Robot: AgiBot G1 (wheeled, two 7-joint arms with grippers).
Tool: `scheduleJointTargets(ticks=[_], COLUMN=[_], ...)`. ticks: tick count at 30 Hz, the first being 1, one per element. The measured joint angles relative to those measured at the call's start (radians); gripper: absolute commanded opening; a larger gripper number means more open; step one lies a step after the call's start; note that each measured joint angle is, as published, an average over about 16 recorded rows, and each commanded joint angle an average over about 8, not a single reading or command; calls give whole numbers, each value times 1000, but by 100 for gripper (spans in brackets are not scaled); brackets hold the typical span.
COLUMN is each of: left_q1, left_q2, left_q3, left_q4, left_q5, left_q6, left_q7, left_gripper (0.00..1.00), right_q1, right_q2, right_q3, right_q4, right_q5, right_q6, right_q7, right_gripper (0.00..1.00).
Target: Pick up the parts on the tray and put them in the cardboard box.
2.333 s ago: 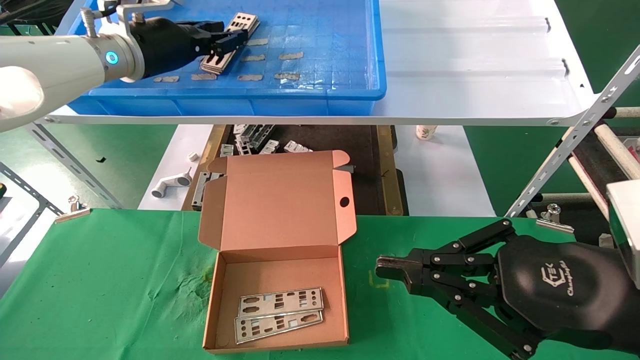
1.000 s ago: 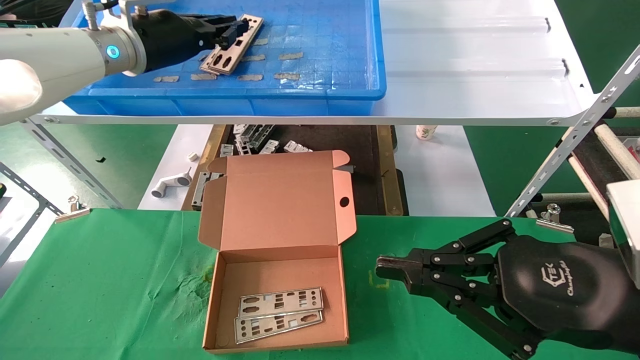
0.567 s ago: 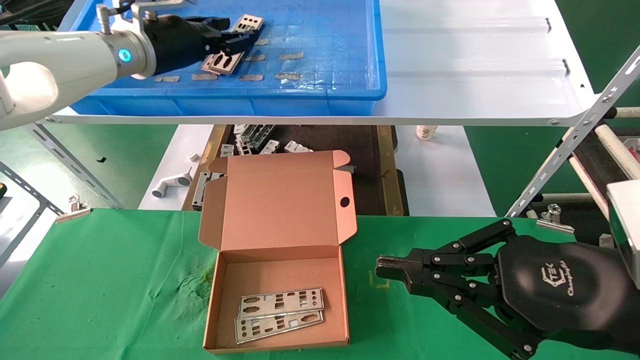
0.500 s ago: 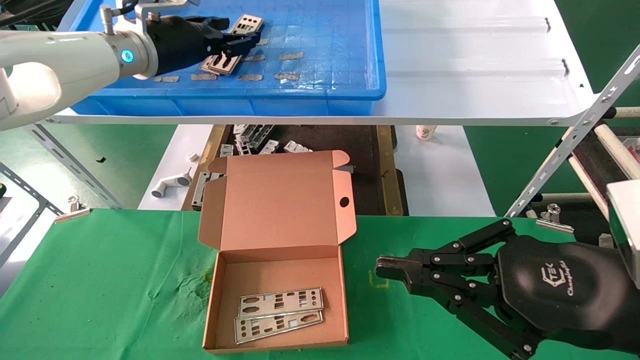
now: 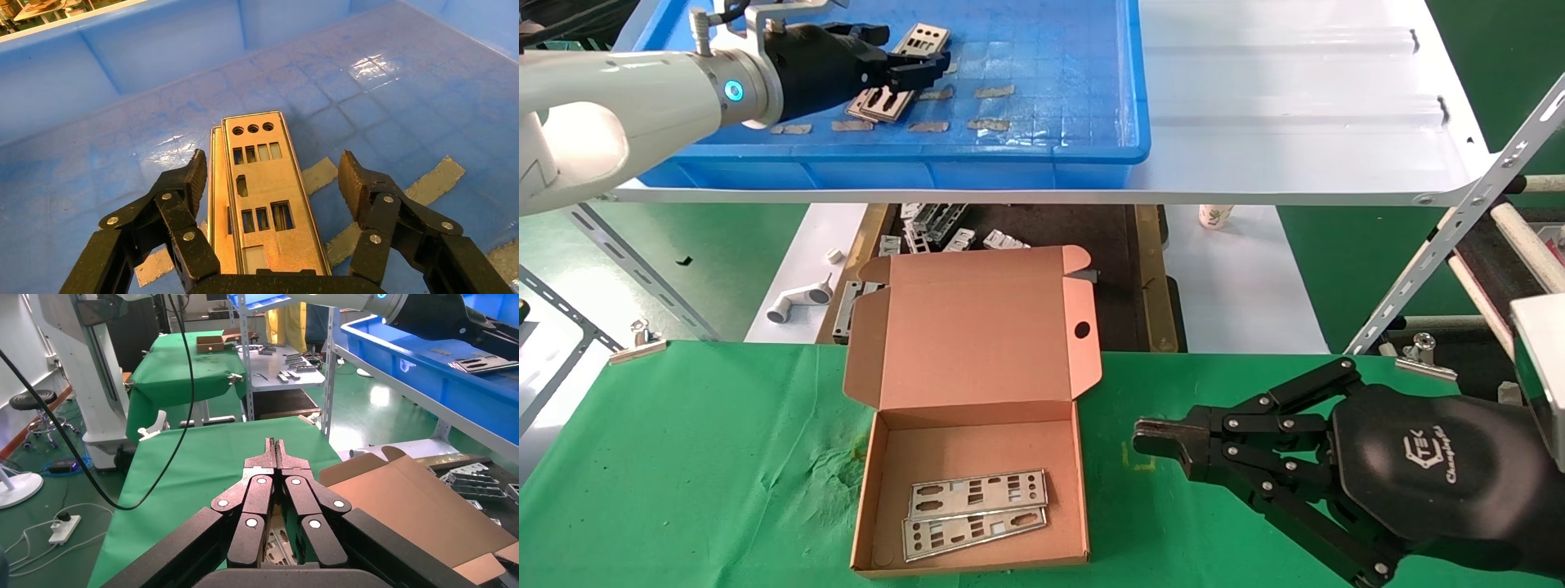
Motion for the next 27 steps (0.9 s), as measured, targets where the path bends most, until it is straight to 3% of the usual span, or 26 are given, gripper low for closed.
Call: scheduleJointTargets(ticks=[27], left_q1=[6], left_q2=[-2], left_q3=[0], left_q4=[-5], left_q5=[-1], left_q6=[-24], left_q7=[-2], left_gripper=[0], right_q1=[0], right_q2=[0], right_q3=[0], right_q4=[0], right_q5=[0], right_q6=[0], right_q7=[0], right_gripper=[0])
